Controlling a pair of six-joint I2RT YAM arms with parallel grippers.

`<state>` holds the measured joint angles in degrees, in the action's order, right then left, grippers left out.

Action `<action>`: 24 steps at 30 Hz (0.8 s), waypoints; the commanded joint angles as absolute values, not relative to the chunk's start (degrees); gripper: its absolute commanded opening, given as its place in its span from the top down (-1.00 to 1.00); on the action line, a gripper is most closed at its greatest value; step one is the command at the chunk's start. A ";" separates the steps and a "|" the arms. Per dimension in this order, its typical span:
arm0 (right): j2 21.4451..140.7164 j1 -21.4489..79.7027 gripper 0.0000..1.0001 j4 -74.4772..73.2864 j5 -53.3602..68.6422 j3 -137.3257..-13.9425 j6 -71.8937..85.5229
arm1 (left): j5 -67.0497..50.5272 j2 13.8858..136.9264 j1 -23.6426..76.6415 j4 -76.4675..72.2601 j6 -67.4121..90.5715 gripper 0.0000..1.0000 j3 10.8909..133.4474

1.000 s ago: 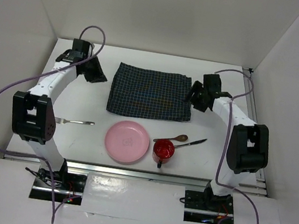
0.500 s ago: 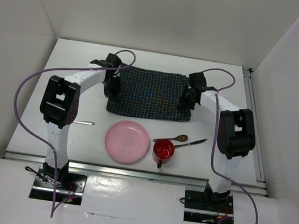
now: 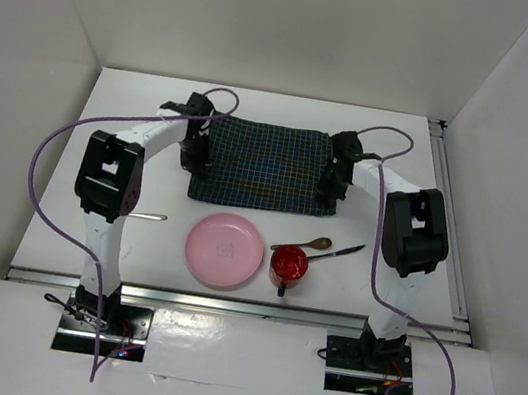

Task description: Set the dinner table for one person

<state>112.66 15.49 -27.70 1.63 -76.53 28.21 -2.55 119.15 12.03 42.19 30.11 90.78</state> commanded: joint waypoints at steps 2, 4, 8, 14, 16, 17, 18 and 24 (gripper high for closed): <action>107.67 15.12 1.00 -31.20 -3.24 -82.09 26.81 | 0.70 116.63 11.60 45.35 27.60 1.00 101.15; 105.30 15.12 1.00 -27.87 -4.04 -81.39 26.81 | 0.70 117.77 11.07 46.58 27.60 1.00 104.83; 107.39 14.60 1.00 -25.58 -3.34 -82.43 26.81 | 0.09 122.95 9.84 47.29 28.12 1.00 110.46; 116.89 14.06 1.00 -29.09 -0.53 -92.09 26.81 | -2.11 136.82 7.47 50.54 30.59 1.00 127.43; 118.03 14.06 1.00 -29.62 -0.53 -92.64 26.28 | -5.43 137.46 6.95 47.22 31.11 1.00 127.44; 118.04 14.06 1.00 -29.62 0.26 -92.64 26.28 | -6.06 138.07 6.94 44.33 31.11 1.00 126.05; 118.04 14.06 1.00 -29.10 0.87 -92.64 26.28 | -6.06 138.08 6.94 43.51 31.11 1.00 126.04; 119.88 14.06 1.00 -29.09 0.88 -90.62 25.14 | -7.46 143.17 5.71 42.89 32.25 1.00 128.66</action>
<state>119.31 14.26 -28.84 0.49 -90.39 26.22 -4.89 141.60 6.17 44.60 30.68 125.54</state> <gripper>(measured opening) 0.032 0.040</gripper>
